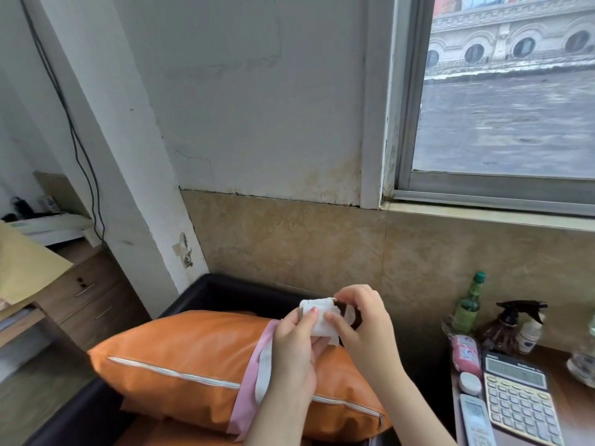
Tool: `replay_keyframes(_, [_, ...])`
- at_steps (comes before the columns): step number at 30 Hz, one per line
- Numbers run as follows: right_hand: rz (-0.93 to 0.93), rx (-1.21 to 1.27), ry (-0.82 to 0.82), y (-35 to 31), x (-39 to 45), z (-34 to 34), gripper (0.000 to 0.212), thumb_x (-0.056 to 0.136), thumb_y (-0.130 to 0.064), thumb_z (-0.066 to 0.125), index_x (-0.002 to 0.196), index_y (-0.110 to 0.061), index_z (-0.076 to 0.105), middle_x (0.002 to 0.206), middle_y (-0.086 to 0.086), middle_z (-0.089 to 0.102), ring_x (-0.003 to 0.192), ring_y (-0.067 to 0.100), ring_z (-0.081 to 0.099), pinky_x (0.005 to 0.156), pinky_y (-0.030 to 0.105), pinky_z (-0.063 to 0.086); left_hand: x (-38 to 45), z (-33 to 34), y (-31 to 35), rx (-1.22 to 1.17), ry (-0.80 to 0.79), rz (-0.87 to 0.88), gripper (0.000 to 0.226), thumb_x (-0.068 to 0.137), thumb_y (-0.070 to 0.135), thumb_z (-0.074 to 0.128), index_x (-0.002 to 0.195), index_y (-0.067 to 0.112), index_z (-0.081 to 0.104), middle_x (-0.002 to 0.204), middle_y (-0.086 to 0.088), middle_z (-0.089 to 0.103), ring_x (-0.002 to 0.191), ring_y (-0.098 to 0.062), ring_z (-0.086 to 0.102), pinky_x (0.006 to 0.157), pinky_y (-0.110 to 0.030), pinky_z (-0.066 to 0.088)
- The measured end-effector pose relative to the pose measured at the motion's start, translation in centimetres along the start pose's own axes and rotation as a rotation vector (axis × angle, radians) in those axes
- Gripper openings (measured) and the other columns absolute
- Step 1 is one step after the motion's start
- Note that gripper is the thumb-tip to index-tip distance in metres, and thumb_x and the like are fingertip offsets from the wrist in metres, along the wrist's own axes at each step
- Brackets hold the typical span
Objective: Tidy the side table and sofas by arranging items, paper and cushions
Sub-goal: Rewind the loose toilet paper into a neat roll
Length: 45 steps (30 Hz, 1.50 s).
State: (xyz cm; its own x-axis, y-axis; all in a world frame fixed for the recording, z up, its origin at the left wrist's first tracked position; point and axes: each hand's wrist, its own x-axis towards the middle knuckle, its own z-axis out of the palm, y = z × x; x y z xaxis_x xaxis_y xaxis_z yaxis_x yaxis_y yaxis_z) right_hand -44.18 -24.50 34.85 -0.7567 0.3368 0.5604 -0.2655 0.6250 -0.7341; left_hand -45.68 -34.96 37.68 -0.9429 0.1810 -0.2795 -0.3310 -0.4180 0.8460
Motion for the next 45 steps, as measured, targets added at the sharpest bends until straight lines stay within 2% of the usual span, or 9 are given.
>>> replay_keyframes(3, [-0.235,-0.118,-0.14,0.5,-0.1,0.1,0.037,0.063,-0.036,0.064,0.099,-0.036,0.056,0.103,-0.024,0.057,0.106,-0.004,0.044,0.086,0.024,0.034,-0.1,0.0,0.1,-0.059,0.049,-0.02,0.023,0.097,0.005,0.042,0.101,-0.001,0.065,0.089,-0.019,0.067,0.08,-0.025,0.065,0.06,-0.028,0.051])
replay_keyframes(8, [-0.273,-0.12,-0.157,1.2,-0.4,0.2,0.041,0.066,-0.01,0.064,0.098,-0.035,0.059,0.098,-0.023,0.062,0.106,-0.011,0.043,0.093,0.016,0.028,-0.4,-0.7,0.3,-0.212,0.011,-0.164,0.033,0.096,0.009,0.039,0.118,-0.01,0.054,0.092,-0.025,0.066,0.072,-0.027,0.069,0.066,-0.032,0.057])
replay_keyframes(13, [-0.133,0.032,-0.266,1.1,-0.8,-0.5,0.01,0.079,-0.034,0.05,0.084,-0.031,0.059,0.084,-0.027,0.054,0.098,-0.007,0.044,0.085,0.025,0.034,-0.3,-1.0,0.5,-0.218,-0.029,-0.227,0.039,0.099,0.017,0.037,0.117,-0.013,0.054,0.103,-0.031,0.064,0.079,-0.034,0.066,0.081,-0.039,0.049])
replay_keyframes(18, [0.021,0.075,-0.18,0.5,-1.1,-0.6,0.018,0.073,-0.052,0.04,0.077,-0.039,0.052,0.078,-0.012,0.055,0.083,0.005,0.05,0.073,0.028,0.036,-0.7,-0.4,0.0,-0.155,-0.069,-0.154,0.047,0.093,0.031,0.049,0.115,-0.01,0.059,0.109,-0.03,0.065,0.106,-0.038,0.063,0.098,-0.044,0.046])
replay_keyframes(28, [-0.016,0.019,0.01,-0.1,-2.0,-1.0,0.022,0.07,-0.039,0.062,0.092,-0.036,0.06,0.08,-0.025,0.056,0.082,0.003,0.054,0.072,0.022,0.041,-1.2,0.0,-1.0,-0.188,0.071,-0.083,0.028,0.095,0.012,0.047,0.111,-0.008,0.058,0.101,-0.029,0.067,0.089,-0.032,0.068,0.064,-0.031,0.059])
replay_keyframes(32, [-0.132,0.043,0.044,0.2,-2.0,-0.9,0.024,0.077,-0.034,0.057,0.092,-0.021,0.071,0.087,-0.039,0.056,0.087,-0.004,0.051,0.07,0.033,0.049,-1.6,0.1,-1.2,-0.142,0.039,-0.066,0.027,0.096,0.013,0.047,0.107,-0.007,0.061,0.098,-0.025,0.068,0.086,-0.029,0.069,0.071,-0.032,0.058])
replay_keyframes(37, [-0.173,0.007,0.038,0.7,-2.5,-0.7,0.025,0.077,-0.028,0.059,0.1,-0.028,0.066,0.097,-0.033,0.052,0.092,-0.005,0.048,0.074,0.033,0.046,-1.8,0.1,-1.2,-0.108,0.068,-0.061,0.027,0.094,0.012,0.051,0.11,-0.008,0.061,0.101,-0.025,0.068,0.085,-0.028,0.069,0.07,-0.03,0.058])
replay_keyframes(41, [-0.315,-0.202,0.062,0.2,-3.2,-0.1,0.058,0.067,-0.011,0.06,0.121,-0.033,0.051,0.123,-0.015,0.05,0.112,0.003,0.046,0.091,0.024,0.033,-2.3,0.9,-1.2,-0.131,0.083,-0.062,0.022,0.094,0.012,0.052,0.101,-0.005,0.065,0.098,-0.022,0.067,0.08,-0.024,0.065,0.06,-0.024,0.051])
replay_keyframes(45, [-0.341,-0.196,0.073,0.1,-2.8,-0.6,0.035,0.076,-0.016,0.053,0.107,-0.031,0.056,0.105,-0.018,0.064,0.103,0.0,0.051,0.09,0.019,0.031,-3.0,0.9,-0.6,-0.241,0.007,-0.136,0.023,0.095,0.011,0.046,0.099,-0.005,0.062,0.08,-0.017,0.064,0.068,-0.02,0.064,0.054,-0.02,0.051])
